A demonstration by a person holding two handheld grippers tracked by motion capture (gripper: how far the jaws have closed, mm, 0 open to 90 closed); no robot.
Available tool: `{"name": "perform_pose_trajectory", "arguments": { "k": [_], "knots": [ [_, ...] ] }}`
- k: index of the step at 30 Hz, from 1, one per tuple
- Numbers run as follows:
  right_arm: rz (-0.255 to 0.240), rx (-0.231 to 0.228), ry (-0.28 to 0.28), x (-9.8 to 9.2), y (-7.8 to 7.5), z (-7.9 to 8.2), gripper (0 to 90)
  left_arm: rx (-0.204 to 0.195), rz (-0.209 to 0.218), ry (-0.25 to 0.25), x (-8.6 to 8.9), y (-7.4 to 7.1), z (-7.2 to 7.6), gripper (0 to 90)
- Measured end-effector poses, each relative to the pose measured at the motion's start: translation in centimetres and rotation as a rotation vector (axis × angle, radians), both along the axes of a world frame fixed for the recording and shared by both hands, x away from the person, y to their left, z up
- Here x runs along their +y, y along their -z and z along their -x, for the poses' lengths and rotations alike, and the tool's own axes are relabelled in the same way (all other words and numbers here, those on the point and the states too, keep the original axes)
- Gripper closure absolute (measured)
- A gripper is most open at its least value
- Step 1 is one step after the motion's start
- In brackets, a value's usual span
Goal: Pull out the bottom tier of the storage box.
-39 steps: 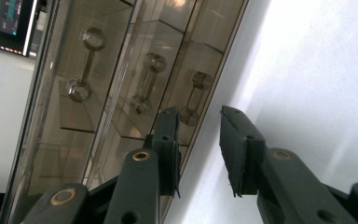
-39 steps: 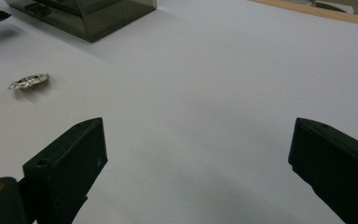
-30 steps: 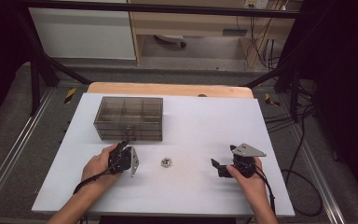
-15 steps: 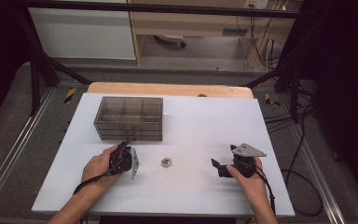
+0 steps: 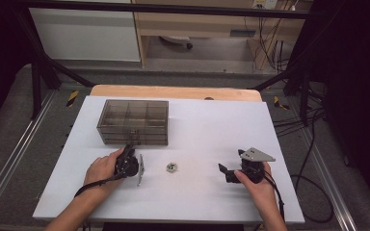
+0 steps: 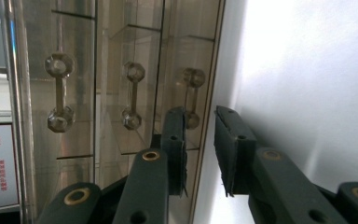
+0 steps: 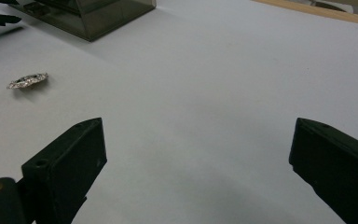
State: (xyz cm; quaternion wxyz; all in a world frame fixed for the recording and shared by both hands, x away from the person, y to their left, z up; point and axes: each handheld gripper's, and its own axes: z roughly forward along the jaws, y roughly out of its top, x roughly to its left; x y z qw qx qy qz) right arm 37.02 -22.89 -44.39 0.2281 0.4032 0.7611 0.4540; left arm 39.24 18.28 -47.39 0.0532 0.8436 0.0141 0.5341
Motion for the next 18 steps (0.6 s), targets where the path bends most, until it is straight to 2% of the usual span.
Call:
{"name": "perform_pose_trajectory", "arguments": {
  "k": [18],
  "knots": [
    [0.005,0.002,-0.006,0.1,0.1,-0.06,4.2,-0.018,-0.019,-0.015,-0.15,0.65,-0.97,73.0]
  ]
}}
